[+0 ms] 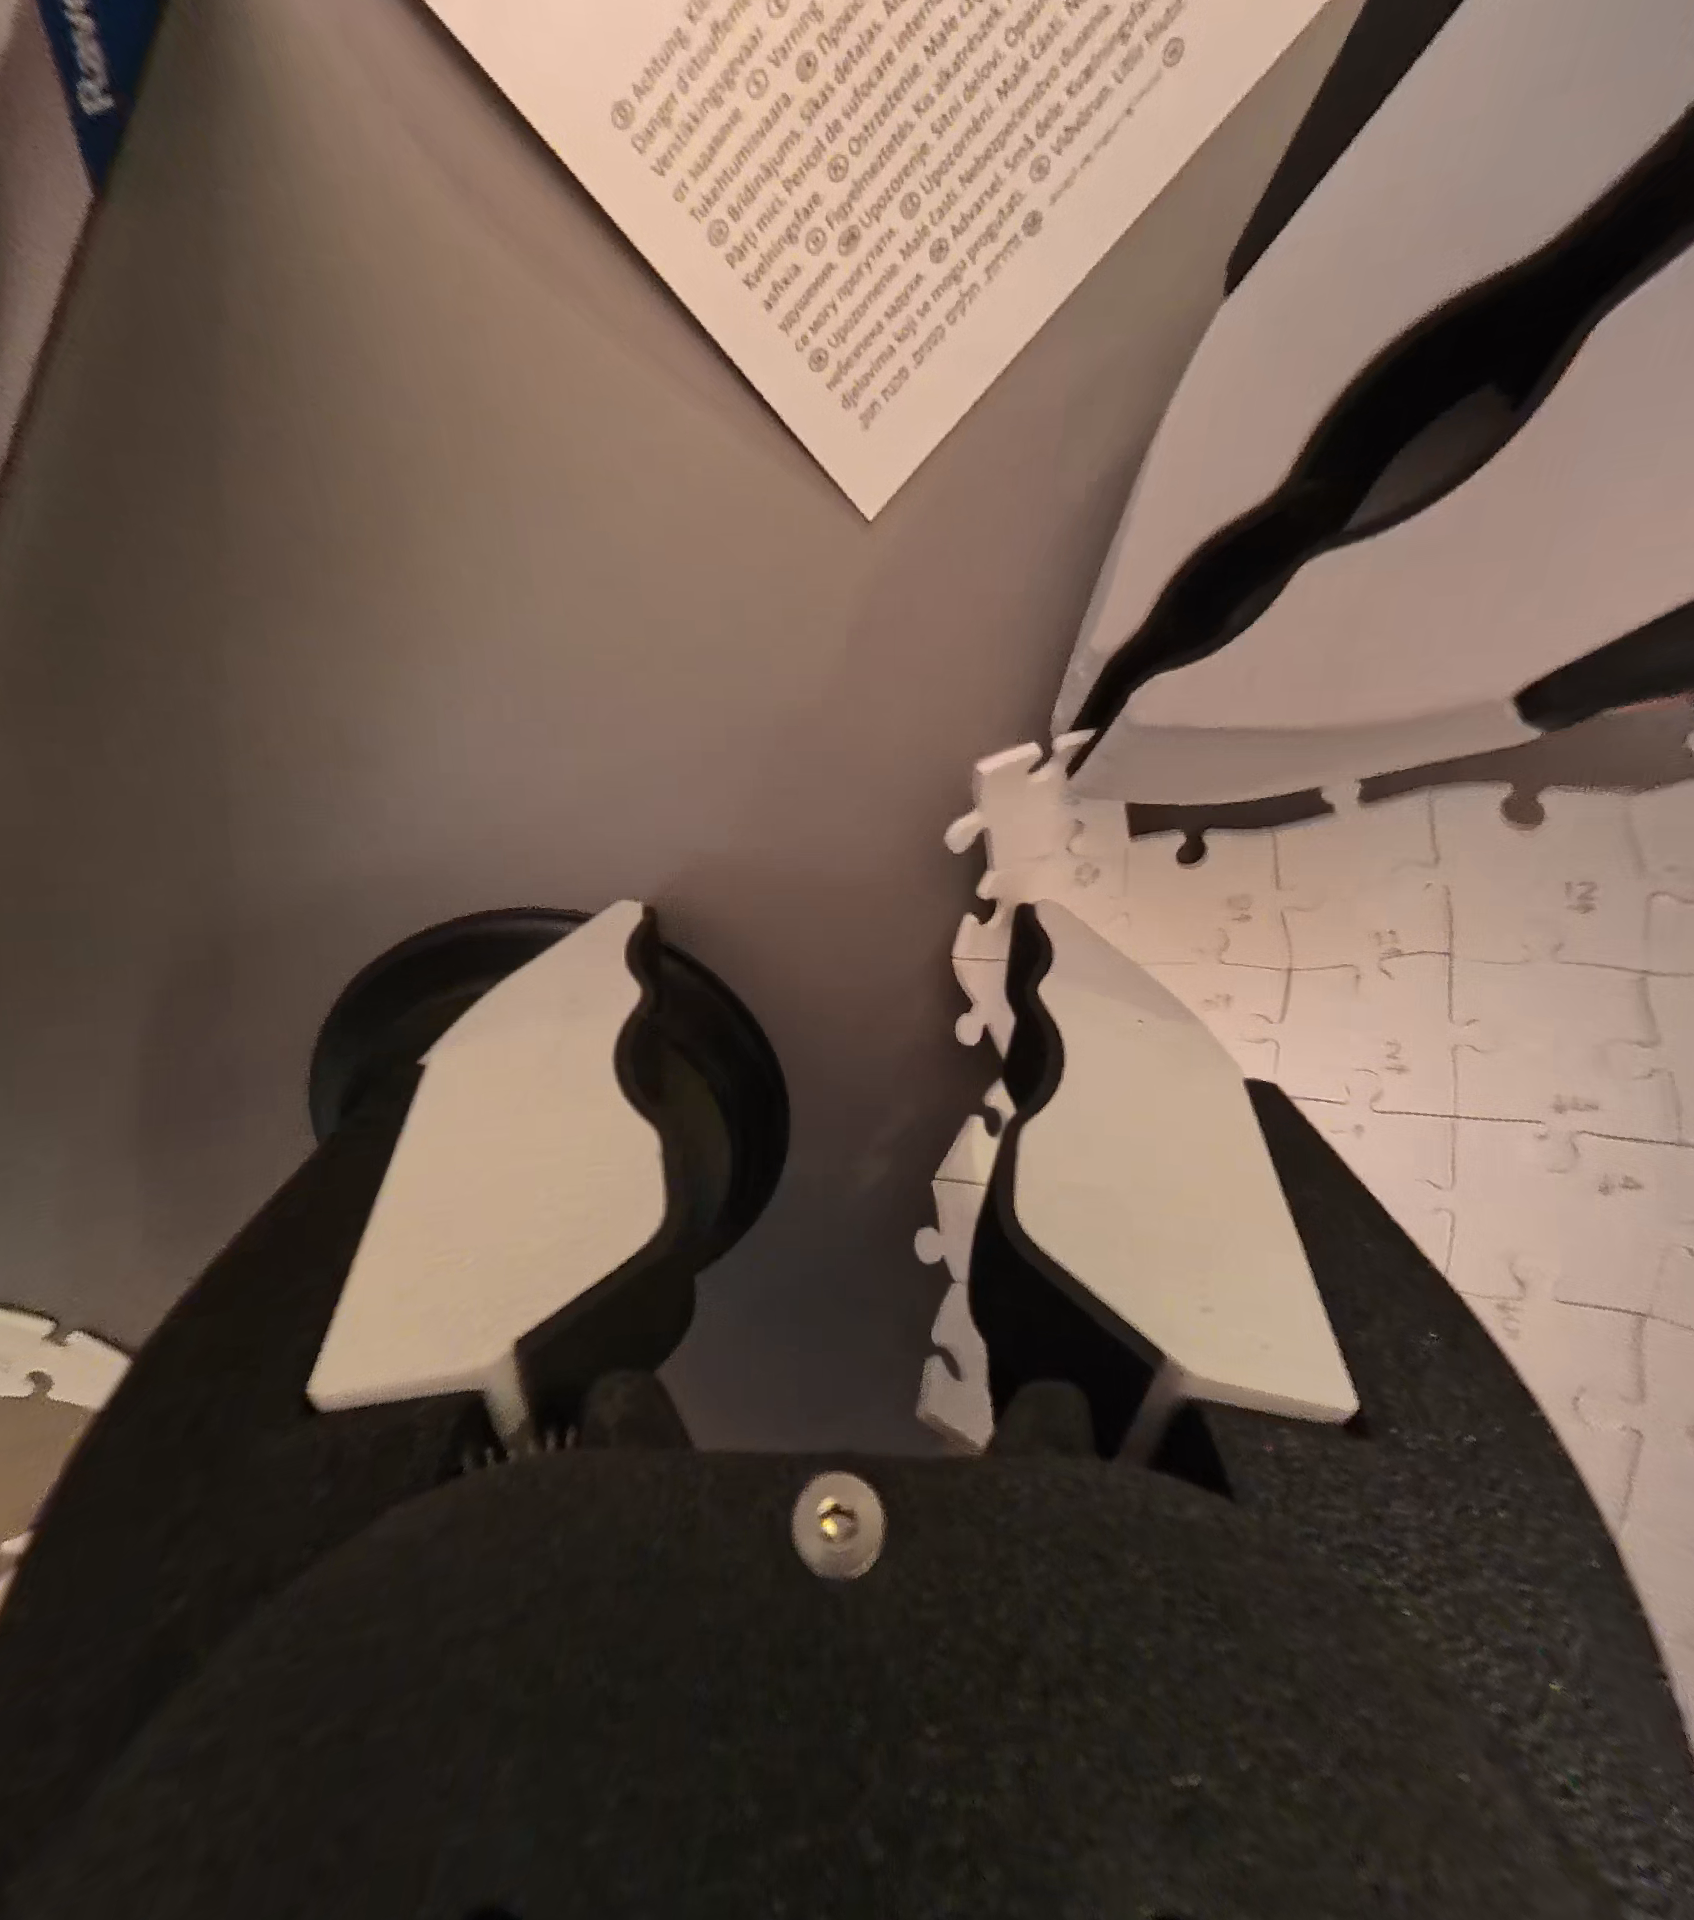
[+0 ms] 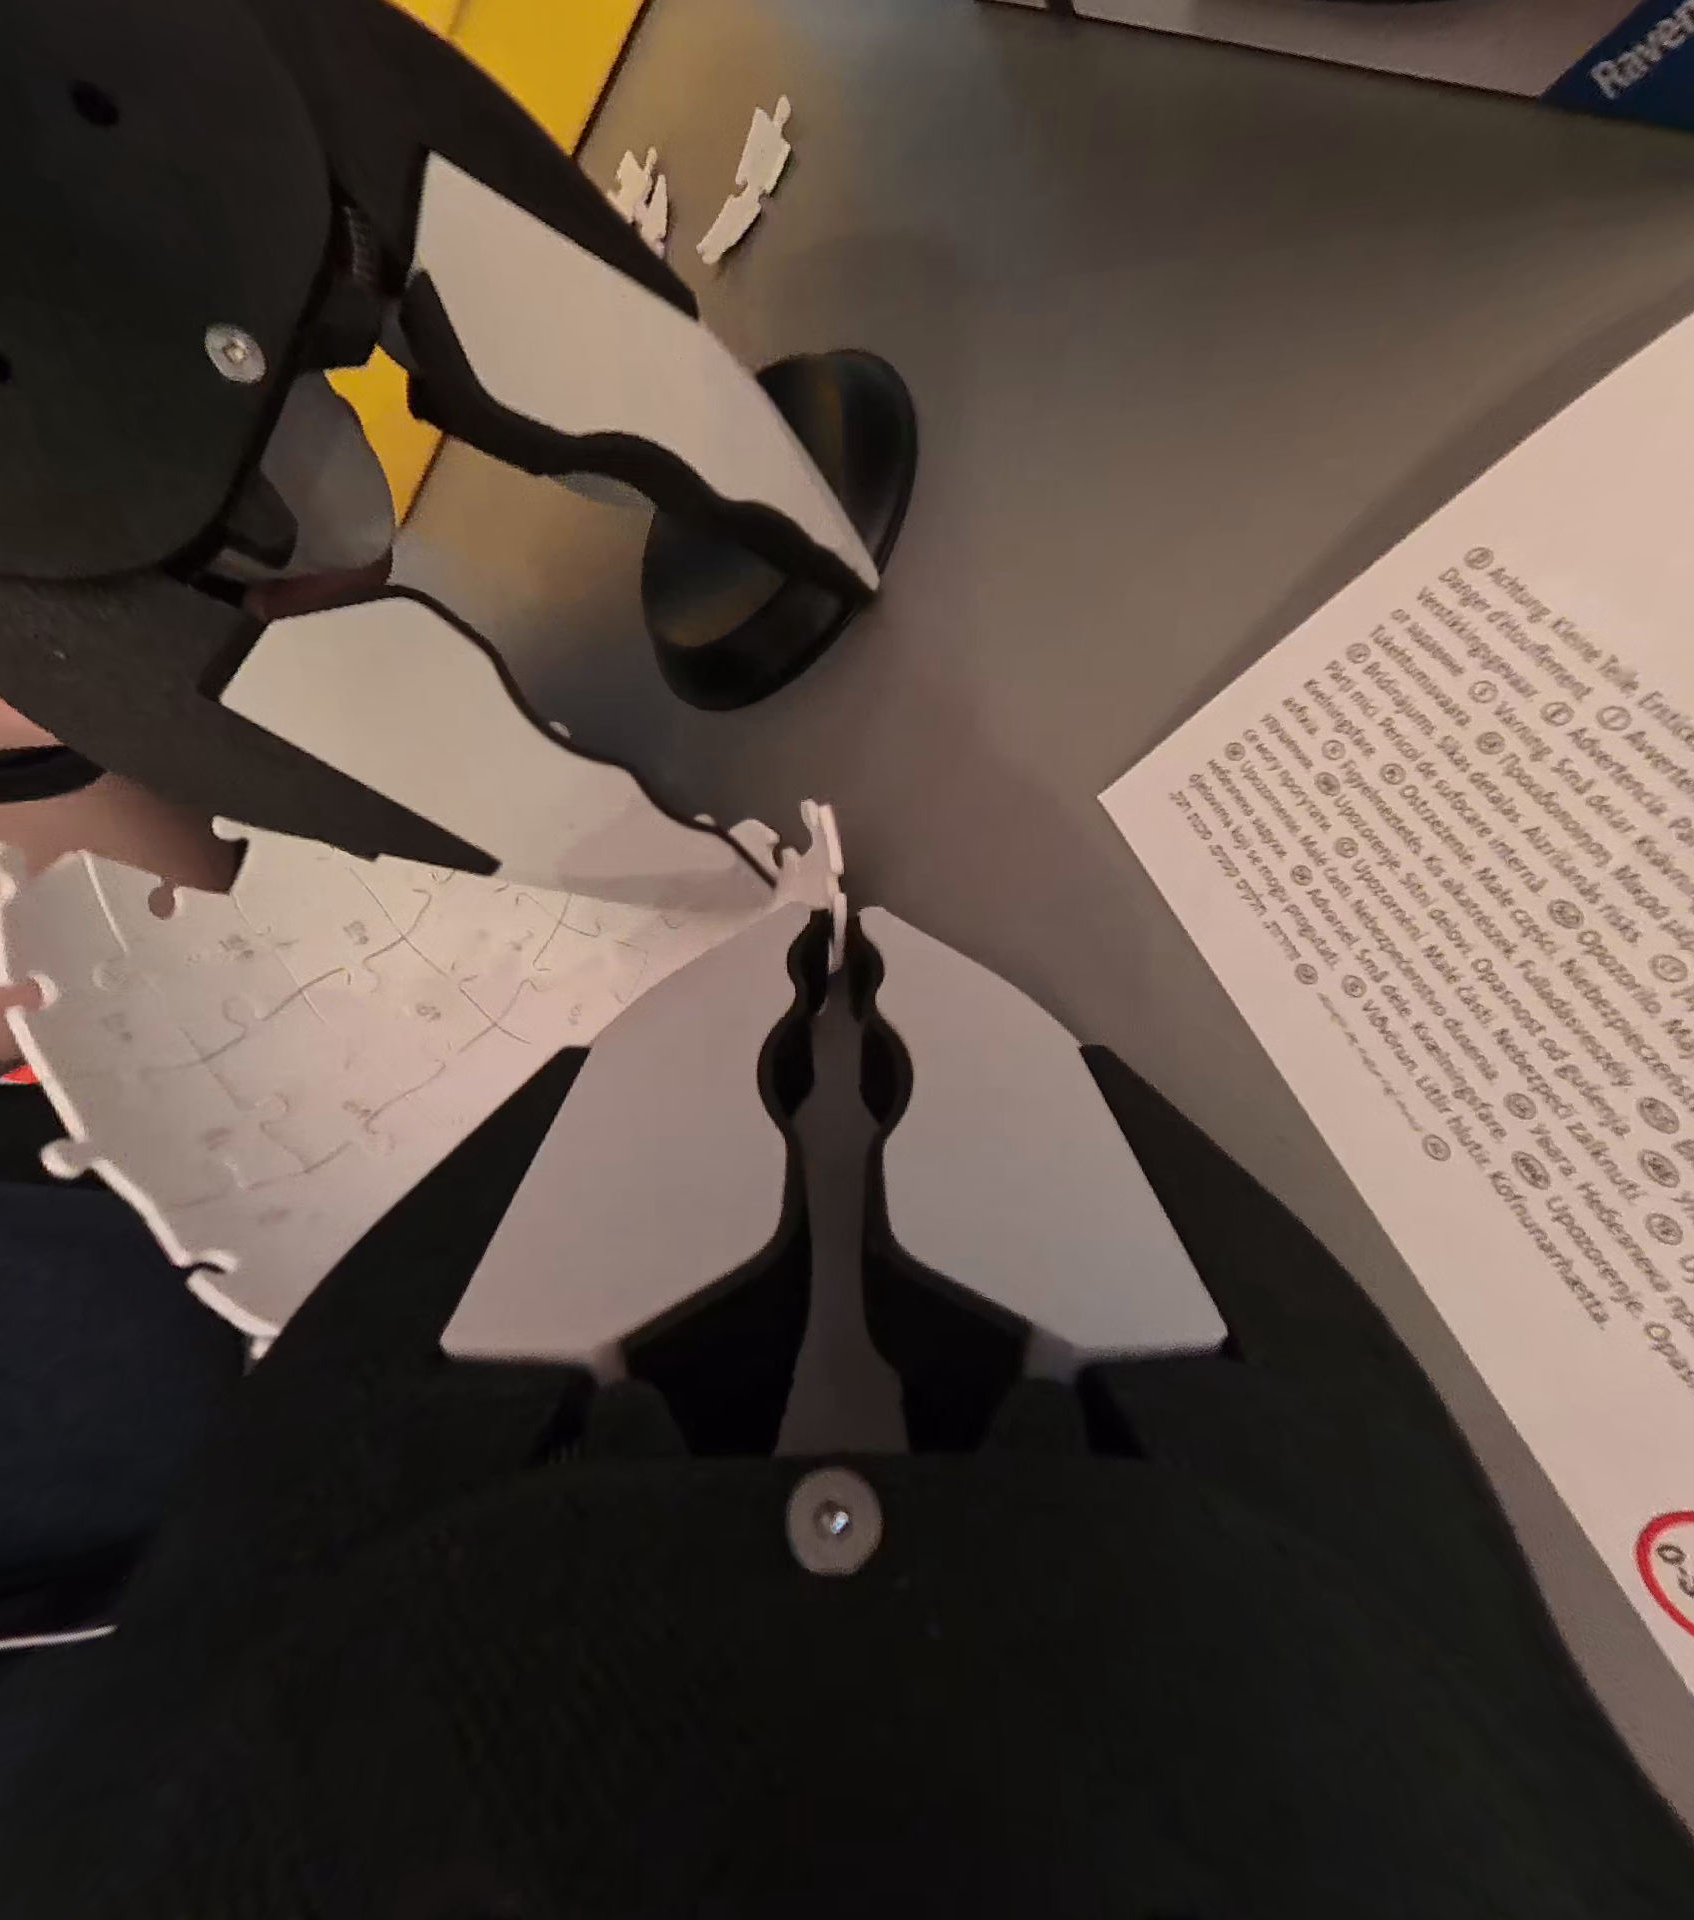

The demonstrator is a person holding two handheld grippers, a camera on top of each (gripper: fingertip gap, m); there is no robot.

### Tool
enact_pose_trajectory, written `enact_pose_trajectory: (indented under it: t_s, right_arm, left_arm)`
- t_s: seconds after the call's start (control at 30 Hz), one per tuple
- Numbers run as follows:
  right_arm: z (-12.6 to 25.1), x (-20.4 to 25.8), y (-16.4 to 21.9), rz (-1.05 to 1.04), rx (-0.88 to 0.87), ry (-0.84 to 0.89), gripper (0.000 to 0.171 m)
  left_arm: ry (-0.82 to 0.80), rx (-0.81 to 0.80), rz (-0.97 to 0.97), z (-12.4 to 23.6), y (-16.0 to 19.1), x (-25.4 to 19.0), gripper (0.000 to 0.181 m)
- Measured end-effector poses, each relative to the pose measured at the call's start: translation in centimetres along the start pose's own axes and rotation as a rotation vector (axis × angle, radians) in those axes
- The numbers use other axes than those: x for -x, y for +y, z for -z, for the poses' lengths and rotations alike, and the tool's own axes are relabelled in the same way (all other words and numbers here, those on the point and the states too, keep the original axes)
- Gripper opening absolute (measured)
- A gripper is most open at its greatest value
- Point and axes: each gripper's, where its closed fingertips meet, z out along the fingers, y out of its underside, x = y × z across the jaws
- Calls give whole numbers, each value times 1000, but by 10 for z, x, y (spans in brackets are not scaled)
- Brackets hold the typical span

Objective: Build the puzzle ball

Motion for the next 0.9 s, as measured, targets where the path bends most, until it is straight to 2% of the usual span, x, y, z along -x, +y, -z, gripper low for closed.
enact_pose_trajectory:
  t_s: [0.17,0.3,0.37,0.9]
  right_arm:
    - [-1,-2,1,43,25,39,4]
    - [-2,-3,1,50,44,51,5]
    - [-2,-3,1,48,55,58,5]
    - [-3,-6,6,71,150,75,6]
  left_arm:
    - [-58,-87,-33,11,-16,6,68]
    - [-126,-16,-111,3,-13,11,81]
    - [-131,-7,-123,-1,-14,11,81]
    - [-40,34,-137,-7,-14,8,83]
